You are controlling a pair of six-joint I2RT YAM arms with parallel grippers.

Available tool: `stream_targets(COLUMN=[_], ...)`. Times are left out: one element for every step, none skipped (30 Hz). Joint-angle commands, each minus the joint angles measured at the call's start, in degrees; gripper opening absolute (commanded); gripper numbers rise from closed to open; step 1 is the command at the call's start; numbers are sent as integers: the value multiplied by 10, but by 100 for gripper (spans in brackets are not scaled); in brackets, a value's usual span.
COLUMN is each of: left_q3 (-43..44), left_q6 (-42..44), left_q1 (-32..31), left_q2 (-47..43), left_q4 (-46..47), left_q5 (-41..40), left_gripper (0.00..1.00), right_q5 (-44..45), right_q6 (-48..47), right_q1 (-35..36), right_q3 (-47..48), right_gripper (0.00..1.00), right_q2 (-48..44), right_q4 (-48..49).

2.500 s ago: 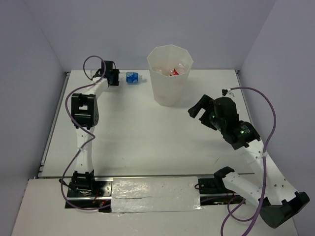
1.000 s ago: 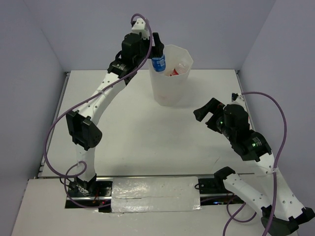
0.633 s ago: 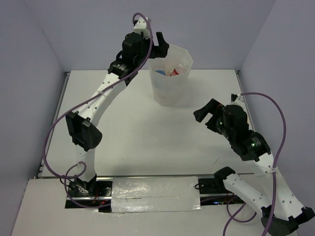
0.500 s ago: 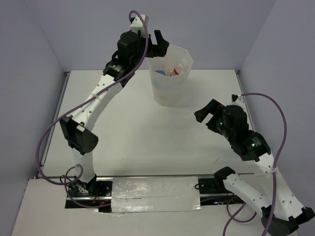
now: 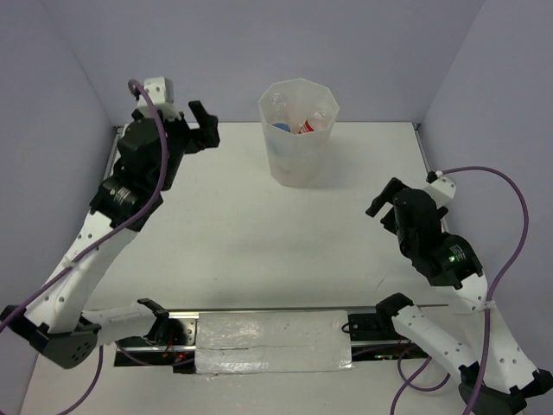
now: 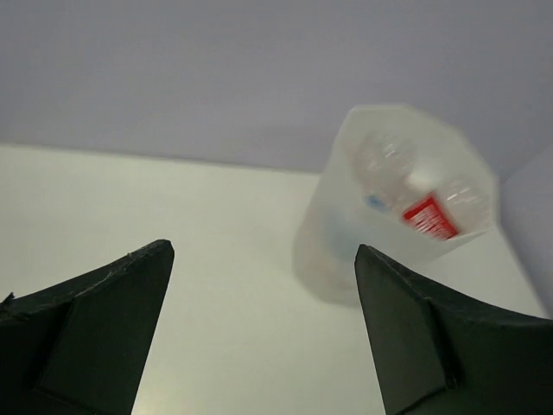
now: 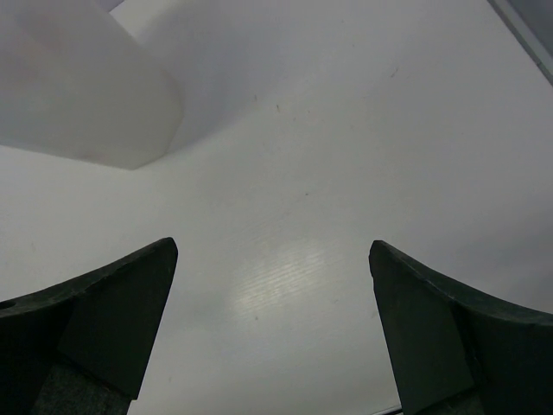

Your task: Put the plastic bottles in the bin

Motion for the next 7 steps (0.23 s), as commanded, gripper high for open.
stream_targets(left_q3=[-97, -116, -131, -155, -162, -173, -175], left_q6=[1, 1, -1, -1, 0, -3, -6], left_q1=[3, 3, 3, 3, 4, 4, 4], left_q2=[-53, -87, -102, -127, -136, -145, -154], left_q4=[-46, -43, -42, -41, -43, -45, -49], left_q5=[-104, -130, -141, -150, -159, -160, -160], left_gripper=[100, 100, 99, 100, 99, 99, 100], right_q5=[34, 31, 29, 28, 25, 16, 15], right_q6=[-9, -7, -3, -2, -3, -4, -4], right_q1=[3, 3, 3, 3, 3, 3, 4], right_q3=[-13, -18, -19, -21, -24, -25, -25], right_gripper=[100, 100, 99, 99, 99, 99, 100], right_q2=[-8, -5, -3, -2, 1, 0, 2], right_q4=[6, 11, 12, 13, 19, 22, 26])
